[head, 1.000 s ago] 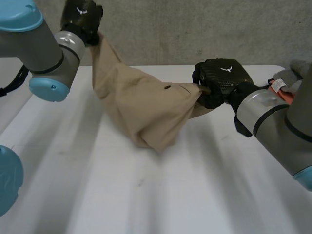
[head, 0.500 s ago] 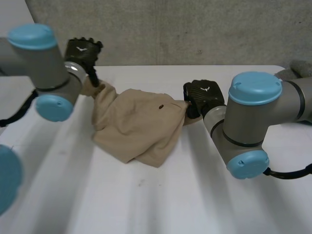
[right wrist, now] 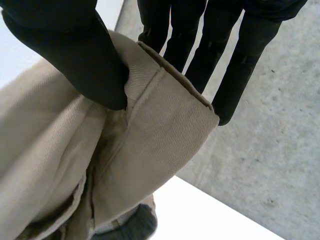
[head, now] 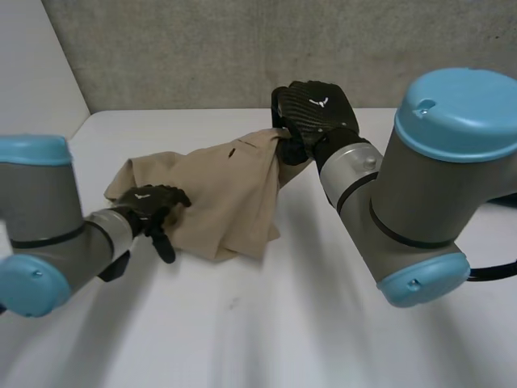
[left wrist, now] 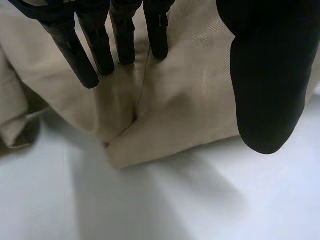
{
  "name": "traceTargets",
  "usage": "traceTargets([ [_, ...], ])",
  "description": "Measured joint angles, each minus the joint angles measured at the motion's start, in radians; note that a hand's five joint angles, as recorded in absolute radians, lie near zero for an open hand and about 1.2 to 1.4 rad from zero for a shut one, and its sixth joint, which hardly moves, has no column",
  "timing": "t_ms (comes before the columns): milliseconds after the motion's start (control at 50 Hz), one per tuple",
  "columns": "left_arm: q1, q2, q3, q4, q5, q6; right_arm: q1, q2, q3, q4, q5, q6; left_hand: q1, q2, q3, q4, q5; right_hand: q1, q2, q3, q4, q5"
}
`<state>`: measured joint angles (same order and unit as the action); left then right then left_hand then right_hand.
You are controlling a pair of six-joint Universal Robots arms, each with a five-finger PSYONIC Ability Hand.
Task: Fold the laundry.
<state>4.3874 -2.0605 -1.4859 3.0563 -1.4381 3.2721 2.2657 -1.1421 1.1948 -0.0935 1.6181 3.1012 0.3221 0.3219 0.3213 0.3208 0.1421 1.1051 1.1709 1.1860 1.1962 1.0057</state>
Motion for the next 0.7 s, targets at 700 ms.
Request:
traceTargets([
  [700, 0.009, 0.130, 0.465, -0.175, -0.006, -0.001, -0.137, -0.120, 0.154, 0.132, -0.130, -0.429, 0.844, 0.871, 0.867, 0.876, 0.857, 0.016, 0.000, 0.000, 0.000, 0.000],
])
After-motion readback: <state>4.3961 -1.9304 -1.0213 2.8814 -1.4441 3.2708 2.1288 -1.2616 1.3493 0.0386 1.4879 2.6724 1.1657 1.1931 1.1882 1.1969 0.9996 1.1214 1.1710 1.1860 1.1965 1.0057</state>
